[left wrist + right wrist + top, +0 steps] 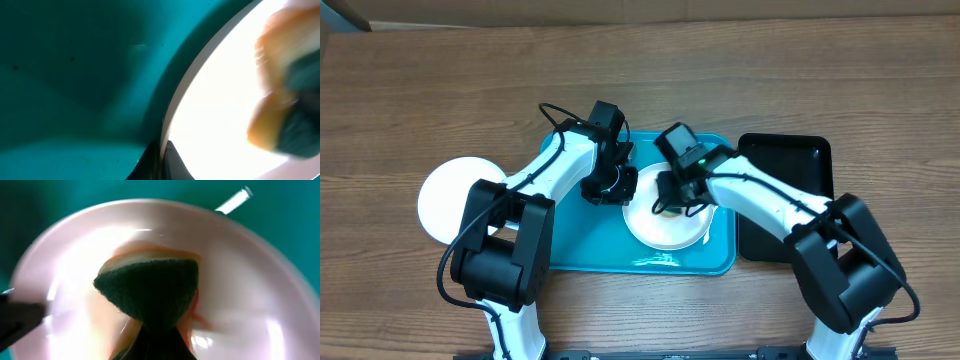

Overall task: Clean dirty plates on tray and stack at the side
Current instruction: 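Scrub the second white plate with the sponge in the right gripper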

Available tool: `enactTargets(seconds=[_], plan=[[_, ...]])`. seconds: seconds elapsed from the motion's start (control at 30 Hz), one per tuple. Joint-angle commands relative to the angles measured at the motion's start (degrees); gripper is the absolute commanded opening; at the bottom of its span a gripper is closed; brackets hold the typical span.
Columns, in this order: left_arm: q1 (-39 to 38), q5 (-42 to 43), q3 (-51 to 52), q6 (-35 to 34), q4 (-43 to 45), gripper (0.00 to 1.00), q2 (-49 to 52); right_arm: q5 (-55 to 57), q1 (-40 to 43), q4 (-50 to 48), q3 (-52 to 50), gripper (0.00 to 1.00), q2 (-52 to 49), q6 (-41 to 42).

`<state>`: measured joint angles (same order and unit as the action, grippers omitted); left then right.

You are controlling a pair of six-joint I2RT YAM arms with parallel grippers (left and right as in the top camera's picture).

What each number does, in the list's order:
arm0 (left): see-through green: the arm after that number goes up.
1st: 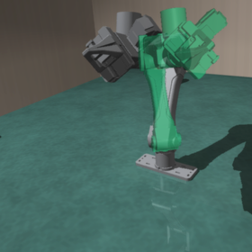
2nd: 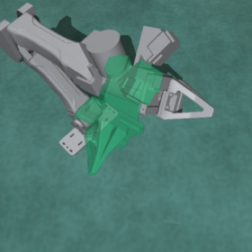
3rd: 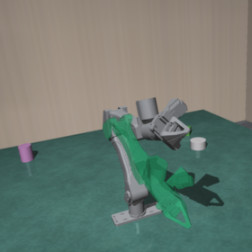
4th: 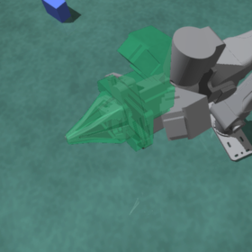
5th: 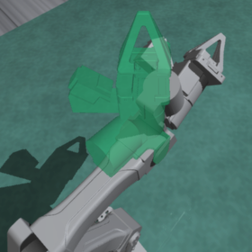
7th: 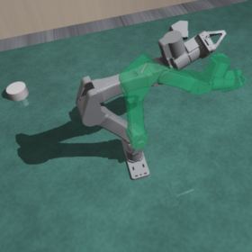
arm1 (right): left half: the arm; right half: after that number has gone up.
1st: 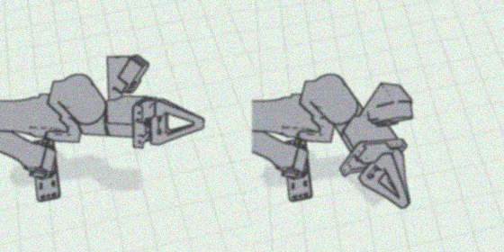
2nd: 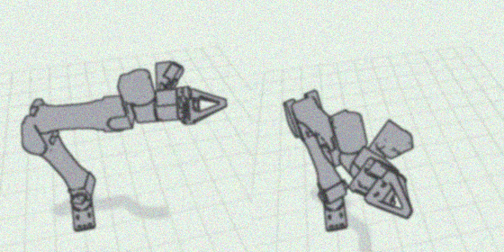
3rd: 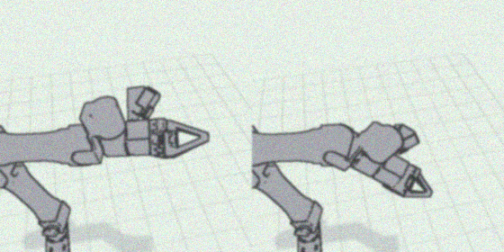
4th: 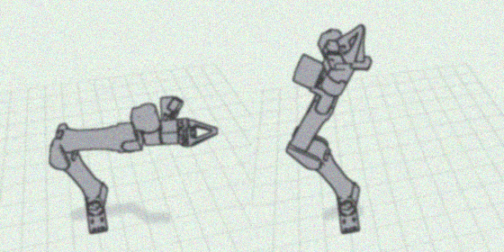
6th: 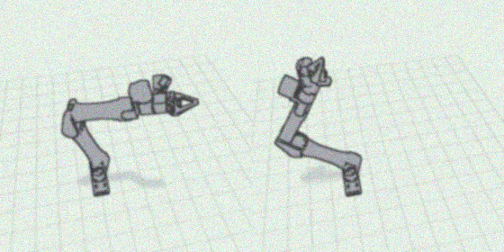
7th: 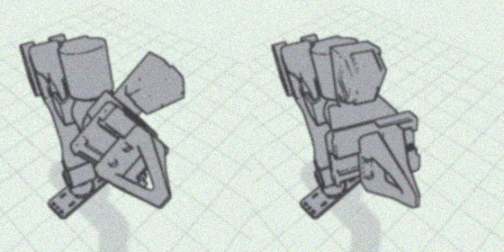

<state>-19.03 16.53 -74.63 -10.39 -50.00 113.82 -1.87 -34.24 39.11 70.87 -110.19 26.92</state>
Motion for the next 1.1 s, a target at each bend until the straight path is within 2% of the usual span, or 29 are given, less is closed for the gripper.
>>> enactTargets(seconds=[0.0,0.17,0.33,0.4,0.53,0.67,0.8,0.87,1.07], plan=[[0.2,-0.5,0.3,-0.3,-0.6,0.04,0.6,5.9,3.5,3.1,1.2,0.04,-0.8,1.7],[0.3,-0.6,0.3,-0.4,-0.3,0.04,0.6,3.4,4.6,8.1,1.5,0.04,-0.8,1.6],[0.3,-0.6,0.3,-0.4,-0.3,0.04,0.6,-7.6,2.8,13.6,1.5,0.04,-0.8,-1.2],[0.3,-0.6,0.3,-0.4,-0.3,0.04,0.6,-8.8,1.2,14.4,1.5,0.04,-0.8,-2.0],[0.3,-0.6,0.3,-0.3,-0.4,0.04,0.6,-8.7,-1.9,11.7,1.5,0.04,-0.8,-2.1],[0.3,-0.5,0.3,-0.4,-0.6,0.04,0.6,-8.7,-4.2,4.6,1.5,0.04,-0.8,-2.1],[0.3,-0.5,0.3,-0.4,-0.6,0.04,0.6,-6.4,-4.7,-1.2,1.5,0.05,-0.8,-2.0],[0.3,-0.4,0.3,-0.4,-0.7,0.04,0.6,-3.1,-4.2,-2.6,1.5,0.09,-0.8,-2.0],[0.3,-0.4,0.3,-0.4,-0.8,0.04,0.6,6.5,-0.3,-1.2,1.5,0.10,-0.8,-2.0]])
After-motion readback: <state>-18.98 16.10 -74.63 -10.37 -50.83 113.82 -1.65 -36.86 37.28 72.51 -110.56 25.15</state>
